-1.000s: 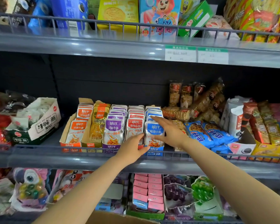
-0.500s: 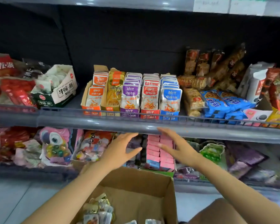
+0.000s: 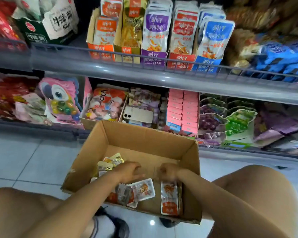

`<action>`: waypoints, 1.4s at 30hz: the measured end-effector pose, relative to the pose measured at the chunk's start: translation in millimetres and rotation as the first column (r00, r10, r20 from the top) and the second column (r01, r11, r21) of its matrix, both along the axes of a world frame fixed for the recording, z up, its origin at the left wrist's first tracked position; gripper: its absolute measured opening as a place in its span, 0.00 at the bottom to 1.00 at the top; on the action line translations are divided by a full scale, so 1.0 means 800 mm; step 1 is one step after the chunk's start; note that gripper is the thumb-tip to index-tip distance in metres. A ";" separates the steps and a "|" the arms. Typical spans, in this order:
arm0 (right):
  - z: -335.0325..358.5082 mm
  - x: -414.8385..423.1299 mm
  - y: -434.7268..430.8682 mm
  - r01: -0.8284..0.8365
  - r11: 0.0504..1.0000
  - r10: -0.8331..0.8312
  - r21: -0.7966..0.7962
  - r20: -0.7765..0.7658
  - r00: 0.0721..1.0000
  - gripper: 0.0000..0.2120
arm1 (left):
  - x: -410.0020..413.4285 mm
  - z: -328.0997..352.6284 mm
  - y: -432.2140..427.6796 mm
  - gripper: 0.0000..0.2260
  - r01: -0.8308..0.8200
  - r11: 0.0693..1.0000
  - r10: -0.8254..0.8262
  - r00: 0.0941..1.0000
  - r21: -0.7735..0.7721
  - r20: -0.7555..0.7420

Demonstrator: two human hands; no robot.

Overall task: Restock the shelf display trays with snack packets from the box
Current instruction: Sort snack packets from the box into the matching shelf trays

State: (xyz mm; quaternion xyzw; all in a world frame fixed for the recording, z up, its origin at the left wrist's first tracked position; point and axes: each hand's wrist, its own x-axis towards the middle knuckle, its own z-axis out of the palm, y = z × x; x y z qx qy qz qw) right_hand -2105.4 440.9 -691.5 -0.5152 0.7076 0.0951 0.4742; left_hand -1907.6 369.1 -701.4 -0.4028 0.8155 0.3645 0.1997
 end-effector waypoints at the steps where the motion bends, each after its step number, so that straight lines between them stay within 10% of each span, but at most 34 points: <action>1: -0.009 0.000 0.002 0.016 0.999 -0.015 0.037 -0.025 1.000 0.24 | -0.004 -0.009 0.000 0.28 0.026 1.000 -0.026 0.999 0.006 0.026; 11: -0.027 0.005 0.006 -0.071 0.991 0.084 0.117 -0.116 0.990 0.25 | -0.023 -0.047 0.001 0.25 0.106 0.990 -0.119 0.981 0.090 0.155; 20: -0.008 0.001 -0.001 -0.181 0.983 0.184 0.034 -0.112 0.977 0.13 | -0.006 -0.057 0.000 0.11 -0.058 0.994 0.065 0.995 0.091 -0.081; 25: 0.016 -0.001 -0.009 0.004 0.979 0.022 -0.203 0.126 0.992 0.07 | -0.007 -0.005 -0.029 0.11 -0.403 0.901 0.434 0.811 0.163 -0.392; 32: 0.107 0.000 -0.022 0.414 0.834 -0.163 -0.366 0.552 0.818 0.06 | 0.007 0.083 -0.042 0.11 -0.462 0.809 0.584 0.699 0.364 -0.412; 42: 0.198 0.021 -0.042 0.527 0.574 -0.123 -0.627 0.570 0.812 0.11 | 0.011 0.213 -0.037 0.18 -0.177 0.931 0.306 0.857 0.319 -0.416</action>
